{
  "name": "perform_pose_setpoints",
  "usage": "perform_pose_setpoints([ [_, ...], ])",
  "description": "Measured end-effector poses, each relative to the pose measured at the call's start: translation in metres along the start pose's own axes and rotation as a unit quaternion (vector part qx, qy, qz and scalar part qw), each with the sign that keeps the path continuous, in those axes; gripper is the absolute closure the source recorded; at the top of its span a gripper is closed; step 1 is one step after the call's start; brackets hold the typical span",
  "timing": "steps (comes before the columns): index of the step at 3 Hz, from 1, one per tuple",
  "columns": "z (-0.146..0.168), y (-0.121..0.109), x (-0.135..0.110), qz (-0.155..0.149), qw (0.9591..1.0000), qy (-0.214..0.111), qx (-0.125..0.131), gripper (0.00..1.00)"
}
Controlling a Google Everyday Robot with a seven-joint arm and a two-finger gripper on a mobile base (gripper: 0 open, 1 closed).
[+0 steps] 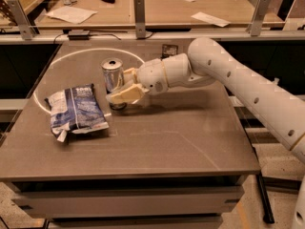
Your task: Move redbull can near blue chip bag
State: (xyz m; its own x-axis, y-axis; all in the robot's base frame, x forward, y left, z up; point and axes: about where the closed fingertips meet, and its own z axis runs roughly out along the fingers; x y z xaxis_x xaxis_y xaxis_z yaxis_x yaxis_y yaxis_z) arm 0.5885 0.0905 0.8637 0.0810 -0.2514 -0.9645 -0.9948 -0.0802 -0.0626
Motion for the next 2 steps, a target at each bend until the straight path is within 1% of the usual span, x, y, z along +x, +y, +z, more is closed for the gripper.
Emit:
perform_pose_setpoints([
  [1,0.0006,0.0030,0.0038,-0.011,0.9999,0.009,0.007,1.00],
  [2,0.0031,0.0066,0.0029,-0.022,0.9997,0.008,0.011,0.81],
])
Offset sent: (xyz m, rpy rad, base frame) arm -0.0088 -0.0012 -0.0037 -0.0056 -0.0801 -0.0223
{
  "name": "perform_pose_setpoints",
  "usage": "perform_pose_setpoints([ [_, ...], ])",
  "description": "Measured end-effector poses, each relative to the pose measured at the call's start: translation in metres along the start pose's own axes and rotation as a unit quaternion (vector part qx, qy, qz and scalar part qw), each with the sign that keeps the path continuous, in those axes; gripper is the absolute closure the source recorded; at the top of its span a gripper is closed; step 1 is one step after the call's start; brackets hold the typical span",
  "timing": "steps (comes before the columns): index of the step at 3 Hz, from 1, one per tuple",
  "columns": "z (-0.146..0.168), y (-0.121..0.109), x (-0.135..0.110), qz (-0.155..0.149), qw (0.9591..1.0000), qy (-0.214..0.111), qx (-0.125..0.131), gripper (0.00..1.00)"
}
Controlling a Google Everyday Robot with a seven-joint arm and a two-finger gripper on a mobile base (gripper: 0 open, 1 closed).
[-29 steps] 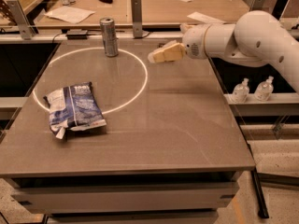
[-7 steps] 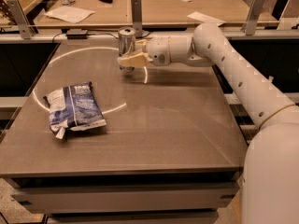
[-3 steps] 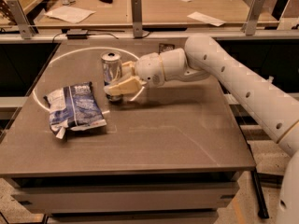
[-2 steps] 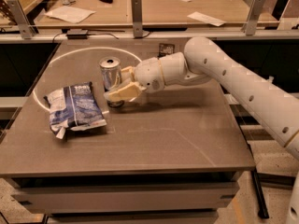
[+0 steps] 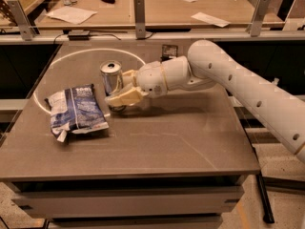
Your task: Move redbull can near blue chip bag
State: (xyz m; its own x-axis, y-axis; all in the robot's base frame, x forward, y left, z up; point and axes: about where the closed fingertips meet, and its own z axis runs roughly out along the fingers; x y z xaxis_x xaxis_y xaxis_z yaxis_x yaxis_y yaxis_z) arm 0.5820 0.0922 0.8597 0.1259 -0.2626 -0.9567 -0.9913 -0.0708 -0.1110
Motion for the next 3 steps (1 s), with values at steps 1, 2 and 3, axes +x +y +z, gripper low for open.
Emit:
perform_pose_setpoints([
  [1,0.0003,0.0030,-0.0012,-0.010,0.9999,0.002,0.002,0.59],
  [2,0.0007,0.0059,-0.0024,-0.016,0.9999,0.003,0.001,0.35],
  [3,-0.0006,0.0082,-0.0029,-0.020,0.9998,0.007,0.001,0.12],
])
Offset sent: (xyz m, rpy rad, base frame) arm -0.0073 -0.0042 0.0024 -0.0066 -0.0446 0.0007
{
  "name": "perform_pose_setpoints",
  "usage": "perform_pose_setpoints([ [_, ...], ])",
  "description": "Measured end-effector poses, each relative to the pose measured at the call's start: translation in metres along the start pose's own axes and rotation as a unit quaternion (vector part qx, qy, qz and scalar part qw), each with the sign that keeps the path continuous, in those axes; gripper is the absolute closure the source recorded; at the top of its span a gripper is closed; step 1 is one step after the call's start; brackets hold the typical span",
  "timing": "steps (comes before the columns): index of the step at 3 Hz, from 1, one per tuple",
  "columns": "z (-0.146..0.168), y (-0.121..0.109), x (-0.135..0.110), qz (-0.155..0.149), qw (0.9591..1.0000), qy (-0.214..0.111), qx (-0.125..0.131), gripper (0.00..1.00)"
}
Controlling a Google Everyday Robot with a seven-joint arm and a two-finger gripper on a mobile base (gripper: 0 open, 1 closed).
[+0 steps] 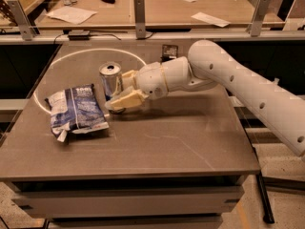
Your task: Move redbull can near blue chip bag
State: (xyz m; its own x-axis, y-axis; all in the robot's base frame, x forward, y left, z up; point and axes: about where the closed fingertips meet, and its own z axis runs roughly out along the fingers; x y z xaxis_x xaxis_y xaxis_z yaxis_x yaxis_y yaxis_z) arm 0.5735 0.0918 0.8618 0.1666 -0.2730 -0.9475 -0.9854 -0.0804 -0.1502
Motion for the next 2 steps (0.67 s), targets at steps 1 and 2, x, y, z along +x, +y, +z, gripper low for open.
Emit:
perform_pose_setpoints([
  [1,-0.006,0.001,0.001,0.004,0.9998,-0.018,0.001,0.00],
  [2,-0.018,-0.005,0.006,0.028,0.9991,-0.032,0.007,0.00],
])
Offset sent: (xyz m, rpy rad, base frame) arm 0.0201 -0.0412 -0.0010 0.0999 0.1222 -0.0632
